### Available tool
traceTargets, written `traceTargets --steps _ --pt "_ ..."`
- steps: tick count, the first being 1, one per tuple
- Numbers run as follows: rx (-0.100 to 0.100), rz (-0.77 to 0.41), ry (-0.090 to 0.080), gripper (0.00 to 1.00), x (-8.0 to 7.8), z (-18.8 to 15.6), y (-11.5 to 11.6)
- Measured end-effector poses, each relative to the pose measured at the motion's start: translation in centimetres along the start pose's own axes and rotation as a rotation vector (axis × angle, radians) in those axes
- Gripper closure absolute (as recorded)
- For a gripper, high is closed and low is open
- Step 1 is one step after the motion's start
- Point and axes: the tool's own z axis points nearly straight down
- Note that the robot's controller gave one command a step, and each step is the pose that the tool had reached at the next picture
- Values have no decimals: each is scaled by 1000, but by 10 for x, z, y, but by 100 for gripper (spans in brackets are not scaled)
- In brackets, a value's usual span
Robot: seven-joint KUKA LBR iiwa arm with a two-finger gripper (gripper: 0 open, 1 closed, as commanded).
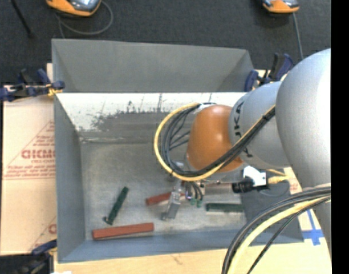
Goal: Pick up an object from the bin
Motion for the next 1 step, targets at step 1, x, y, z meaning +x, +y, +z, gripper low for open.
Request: traceTargets --steps 1 --pt "-3 2 -5 100 -1 -4 1"
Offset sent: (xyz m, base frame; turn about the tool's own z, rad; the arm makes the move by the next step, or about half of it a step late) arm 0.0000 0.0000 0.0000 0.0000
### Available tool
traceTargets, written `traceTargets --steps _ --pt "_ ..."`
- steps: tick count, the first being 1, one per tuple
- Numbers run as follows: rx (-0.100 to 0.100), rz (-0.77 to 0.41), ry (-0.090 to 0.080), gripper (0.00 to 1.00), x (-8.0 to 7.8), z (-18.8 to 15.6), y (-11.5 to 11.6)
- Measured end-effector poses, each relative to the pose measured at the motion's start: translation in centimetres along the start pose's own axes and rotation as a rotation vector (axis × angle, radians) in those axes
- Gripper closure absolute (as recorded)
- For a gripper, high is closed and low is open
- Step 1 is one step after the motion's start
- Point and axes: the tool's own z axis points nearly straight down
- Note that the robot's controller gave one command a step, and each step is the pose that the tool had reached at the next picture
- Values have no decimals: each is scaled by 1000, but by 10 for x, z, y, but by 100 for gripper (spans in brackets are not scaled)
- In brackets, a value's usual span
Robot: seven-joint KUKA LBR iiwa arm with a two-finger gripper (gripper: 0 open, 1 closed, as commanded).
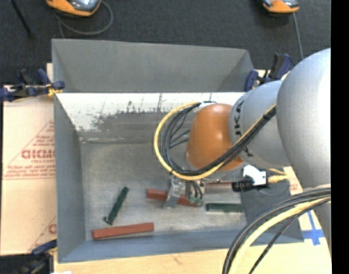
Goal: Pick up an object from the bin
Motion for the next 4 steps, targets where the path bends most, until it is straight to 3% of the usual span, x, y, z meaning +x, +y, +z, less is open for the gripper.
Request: traceTargets --steps 1,2,3,4 --pt "-3 -50 -8 100 19 -142 23" --pt "2 -143 -2 100 -26 3 13" --pt "-1 -161 -10 100 -38 -76 16" --pt "-3 -166 -11 100 -37 -156 35"
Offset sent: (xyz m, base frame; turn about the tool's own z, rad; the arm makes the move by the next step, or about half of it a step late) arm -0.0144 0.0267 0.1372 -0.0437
